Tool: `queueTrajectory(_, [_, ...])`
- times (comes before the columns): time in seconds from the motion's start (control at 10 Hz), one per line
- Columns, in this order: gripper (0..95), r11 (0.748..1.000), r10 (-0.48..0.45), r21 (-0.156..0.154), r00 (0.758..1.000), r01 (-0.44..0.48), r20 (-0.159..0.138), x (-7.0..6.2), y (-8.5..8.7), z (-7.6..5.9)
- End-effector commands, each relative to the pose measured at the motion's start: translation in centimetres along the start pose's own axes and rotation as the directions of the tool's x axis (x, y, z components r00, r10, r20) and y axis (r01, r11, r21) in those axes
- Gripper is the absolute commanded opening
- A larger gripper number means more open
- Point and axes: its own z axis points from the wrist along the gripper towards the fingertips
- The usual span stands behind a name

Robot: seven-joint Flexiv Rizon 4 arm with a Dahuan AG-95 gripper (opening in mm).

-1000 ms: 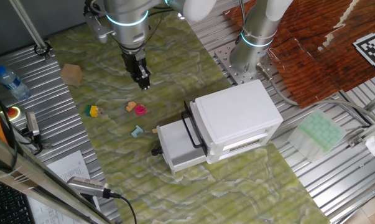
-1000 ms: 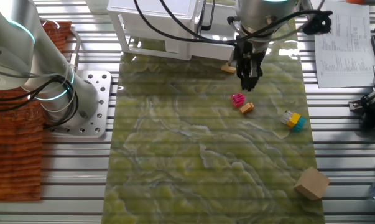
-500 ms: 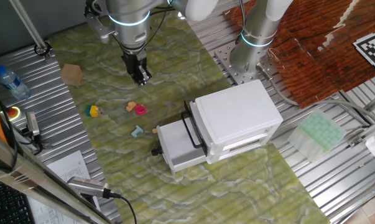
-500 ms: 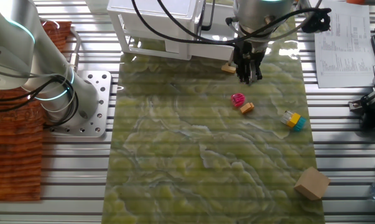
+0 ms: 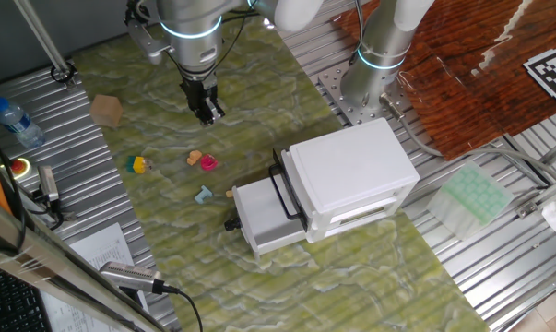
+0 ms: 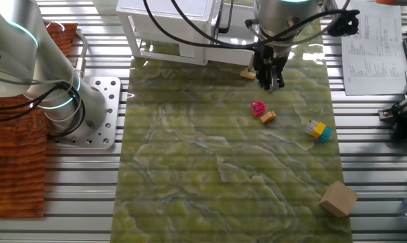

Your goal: Put things in the drawer

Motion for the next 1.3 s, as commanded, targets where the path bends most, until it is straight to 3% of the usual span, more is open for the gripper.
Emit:
queueTrajectory(0.1, [0.0,1.000,-0.017,-0.006,1.000,0.017,-0.001,-0.5,-0.2,0.6])
queueTrajectory(0.7, [0.0,0.998,-0.065,-0.005,0.998,0.065,0.001,-4.3,-1.0,3.5])
queueTrajectory(0.8, [0.0,0.997,-0.073,-0.007,0.997,0.073,0.002,-5.4,-1.1,4.7])
queueTrajectory(1.0, [0.0,0.995,-0.098,-0.010,0.995,0.098,0.008,-6.3,-1.4,6.4])
queueTrajectory(1.1, [19.0,0.994,-0.107,-0.024,0.994,0.107,0.016,-6.6,-2.0,7.3])
queueTrajectory(1.3, [19.0,0.993,-0.112,-0.038,0.994,0.112,0.009,-6.5,-2.5,7.8])
